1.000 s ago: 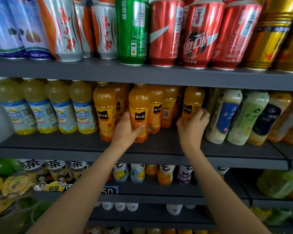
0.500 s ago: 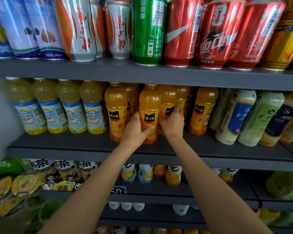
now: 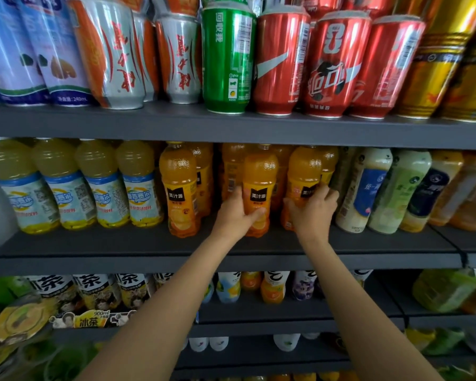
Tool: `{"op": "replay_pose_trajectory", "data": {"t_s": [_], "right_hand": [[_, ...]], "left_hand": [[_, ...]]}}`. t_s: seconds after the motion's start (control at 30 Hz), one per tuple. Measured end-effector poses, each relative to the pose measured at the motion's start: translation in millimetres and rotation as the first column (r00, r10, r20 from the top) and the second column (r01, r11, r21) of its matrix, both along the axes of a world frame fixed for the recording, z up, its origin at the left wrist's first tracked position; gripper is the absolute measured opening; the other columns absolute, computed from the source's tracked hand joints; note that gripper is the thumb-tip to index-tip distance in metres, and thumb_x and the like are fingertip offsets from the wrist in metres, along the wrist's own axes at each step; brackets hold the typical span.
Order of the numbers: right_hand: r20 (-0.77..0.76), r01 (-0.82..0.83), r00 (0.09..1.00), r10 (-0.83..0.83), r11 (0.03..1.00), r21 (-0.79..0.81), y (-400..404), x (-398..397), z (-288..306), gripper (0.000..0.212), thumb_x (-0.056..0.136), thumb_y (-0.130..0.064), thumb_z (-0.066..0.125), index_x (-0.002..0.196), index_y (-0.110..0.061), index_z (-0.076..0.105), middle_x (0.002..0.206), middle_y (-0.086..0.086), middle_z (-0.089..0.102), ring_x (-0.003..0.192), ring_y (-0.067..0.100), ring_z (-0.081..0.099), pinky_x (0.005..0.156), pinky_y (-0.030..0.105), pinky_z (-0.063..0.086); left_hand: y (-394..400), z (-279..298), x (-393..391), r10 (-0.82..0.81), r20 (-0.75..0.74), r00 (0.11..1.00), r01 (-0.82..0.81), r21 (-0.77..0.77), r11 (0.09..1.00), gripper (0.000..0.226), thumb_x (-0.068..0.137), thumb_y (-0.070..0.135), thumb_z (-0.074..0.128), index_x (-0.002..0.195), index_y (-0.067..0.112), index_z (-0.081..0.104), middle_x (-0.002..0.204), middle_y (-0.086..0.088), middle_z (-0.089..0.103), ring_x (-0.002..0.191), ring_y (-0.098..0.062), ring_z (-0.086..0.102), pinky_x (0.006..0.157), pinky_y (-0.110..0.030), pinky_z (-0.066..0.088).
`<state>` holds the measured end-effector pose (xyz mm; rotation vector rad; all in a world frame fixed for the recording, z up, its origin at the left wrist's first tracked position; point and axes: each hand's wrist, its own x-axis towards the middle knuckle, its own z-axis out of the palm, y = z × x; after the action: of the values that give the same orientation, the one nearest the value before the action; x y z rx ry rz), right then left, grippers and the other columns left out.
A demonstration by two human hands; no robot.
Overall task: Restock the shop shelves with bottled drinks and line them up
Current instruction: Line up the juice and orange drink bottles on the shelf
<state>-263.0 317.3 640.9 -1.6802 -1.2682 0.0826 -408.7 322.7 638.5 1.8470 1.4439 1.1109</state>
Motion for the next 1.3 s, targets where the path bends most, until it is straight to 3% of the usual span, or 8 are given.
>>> {"op": "replay_pose_trajectory", "data": {"t_s": [0.17,0.3,0.37,0.5,0.63,0.77,0.9,1.3], "right_hand": [[0.048,-0.055,0.998,0.042,0.941,0.334,-20.8,-3.1,2.7,0.041,0.085,-0.001,0.056,0.124,0.005,0.043,0.126,0.021,0.038,0.112,0.028,0.045,0.091,0.017,0.033],[0.052,-0.146,0.989,0.137,0.895,0.422,-32.2,-22.1,11.8,0.035,0.080,0.014,0.048,0.114,0.004,0.048,0.116,0.018,0.045,0.103,0.016,0.046,0.085,0.006,0.034],[0.092,-0.246,0.969,0.228,0.886,0.394,-33.9,-35.8,12.2,0.034,0.081,0.014,0.049,0.112,0.003,0.050,0.110,0.015,0.051,0.100,0.014,0.050,0.084,0.005,0.037],[0.181,-0.412,0.906,0.383,0.895,0.173,-12.3,-82.0,1.1,0.042,0.085,0.008,0.051,0.126,0.003,0.046,0.124,0.016,0.052,0.116,0.022,0.051,0.097,0.013,0.036],[-0.104,-0.328,0.943,0.316,0.935,-0.134,36.1,-118.3,-4.6,0.057,0.091,-0.009,0.055,0.138,0.003,0.025,0.138,0.022,0.037,0.128,0.034,0.040,0.105,0.035,0.035],[-0.345,-0.282,0.920,0.187,0.926,-0.250,70.8,-121.4,-0.4,0.060,0.088,-0.020,0.061,0.137,-0.003,0.029,0.134,0.019,0.046,0.123,0.034,0.048,0.102,0.039,0.041],[-0.328,-0.238,0.932,0.152,0.942,-0.238,70.2,-124.6,-6.8,0.070,0.084,-0.023,0.066,0.139,-0.005,0.027,0.138,0.018,0.043,0.127,0.034,0.043,0.102,0.039,0.037],[-0.328,-0.233,0.930,0.167,0.957,-0.174,72.1,-125.2,-17.6,0.066,0.081,-0.019,0.070,0.133,-0.006,0.032,0.134,0.017,0.048,0.123,0.034,0.048,0.099,0.040,0.040]], "left_hand": [[15.2,-0.9,28.9,-0.012,0.040,0.999,0.012,0.014,1.000,0.053,0.084,0.024,0.066,0.129,0.012,0.040,0.132,-0.007,0.052,0.124,-0.022,0.048,0.101,-0.034,0.039],[13.5,-5.7,26.5,-0.020,-0.022,1.000,0.021,0.066,0.998,0.066,0.082,0.028,0.068,0.136,0.015,0.034,0.139,-0.006,0.045,0.129,-0.020,0.043,0.105,-0.037,0.038],[-4.9,-7.2,9.2,0.063,-0.094,0.994,-0.040,0.230,0.972,0.068,0.084,0.033,0.064,0.141,0.016,0.031,0.142,-0.005,0.041,0.129,-0.017,0.041,0.105,-0.036,0.039],[-44.0,-6.1,-47.5,0.378,0.038,0.925,-0.311,0.648,0.696,0.038,0.086,0.025,0.048,0.123,0.015,0.045,0.118,-0.007,0.051,0.112,-0.014,0.043,0.094,-0.032,0.042],[-44.0,-4.5,-91.8,0.489,0.242,0.838,-0.538,0.516,0.667,0.046,0.079,0.028,0.057,0.120,0.009,0.043,0.119,-0.014,0.043,0.114,-0.025,0.044,0.097,-0.039,0.041],[-34.1,-15.6,-107.1,0.457,0.164,0.874,-0.485,0.262,0.834,0.068,0.078,0.031,0.069,0.133,0.008,0.036,0.131,-0.011,0.040,0.123,-0.022,0.041,0.102,-0.030,0.036],[-22.3,-30.6,-112.2,0.417,0.040,0.908,-0.414,0.234,0.880,0.060,0.080,0.028,0.069,0.130,0.007,0.043,0.122,-0.010,0.053,0.115,-0.025,0.049,0.094,-0.044,0.044],[-9.8,-40.2,-117.9,0.354,0.079,0.932,-0.363,0.184,0.914,0.059,0.077,0.034,0.070,0.124,0.008,0.045,0.118,-0.010,0.055,0.111,-0.025,0.052,0.092,-0.046,0.047]]}}
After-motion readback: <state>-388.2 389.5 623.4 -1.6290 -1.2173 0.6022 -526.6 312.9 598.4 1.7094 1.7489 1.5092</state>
